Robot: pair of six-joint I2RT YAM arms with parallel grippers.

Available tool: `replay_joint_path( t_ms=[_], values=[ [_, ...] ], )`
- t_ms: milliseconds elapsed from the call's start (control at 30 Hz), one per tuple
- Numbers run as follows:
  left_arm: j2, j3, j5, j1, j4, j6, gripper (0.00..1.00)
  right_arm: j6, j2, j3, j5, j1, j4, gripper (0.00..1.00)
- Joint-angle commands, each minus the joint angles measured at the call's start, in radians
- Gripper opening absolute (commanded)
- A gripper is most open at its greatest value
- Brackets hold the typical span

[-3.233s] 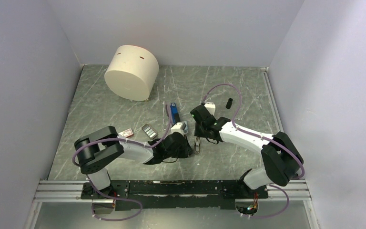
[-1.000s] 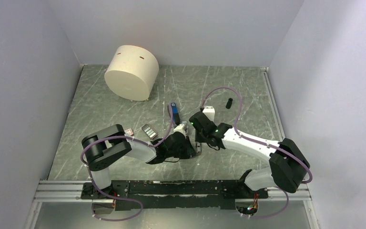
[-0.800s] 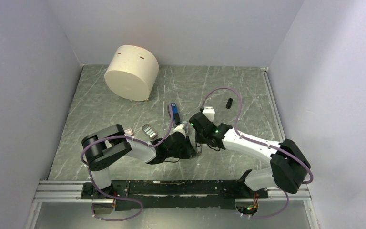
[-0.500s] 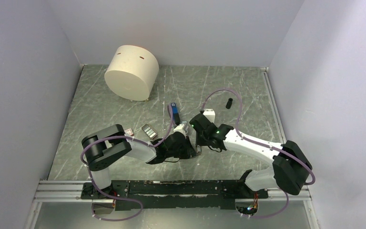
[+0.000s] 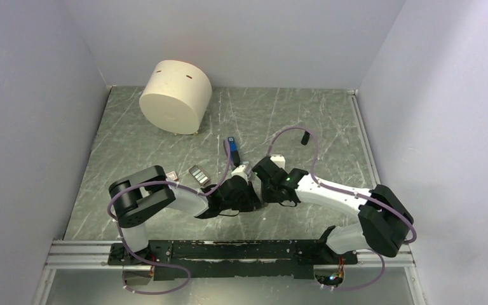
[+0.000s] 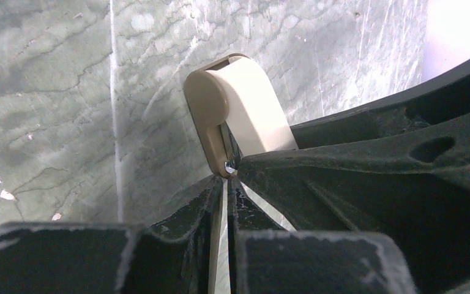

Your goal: Load the staples into the stapler

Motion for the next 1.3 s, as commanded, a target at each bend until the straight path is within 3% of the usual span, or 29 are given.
replay_joint_path(
  t_ms=[0, 300, 800, 1267],
  values=[
    [0.024, -0.02, -0.07, 0.012, -0.109, 0.038, 0.13, 0.019, 0.029, -0.036, -0.067, 0.011, -0.032, 0.14],
    [-0.06, -0.098, 0.022, 0.076, -0.017, 0.004, 0.23, 0.024, 0.053, -0.064, -0.012, 0.011, 0.004, 0.16],
    [-0.187, -0.126, -0.023, 0.095, -0.071, 0.037, 0.23, 0.016, 0.112, -0.06, 0.01, 0.013, 0.008, 0.18],
    [-0.326, -0.119, -0.169, 0.095, -0.229, 0.091, 0.25, 0.0, -0.001, 0.018, 0.068, 0.012, -0.034, 0.59]
  ],
)
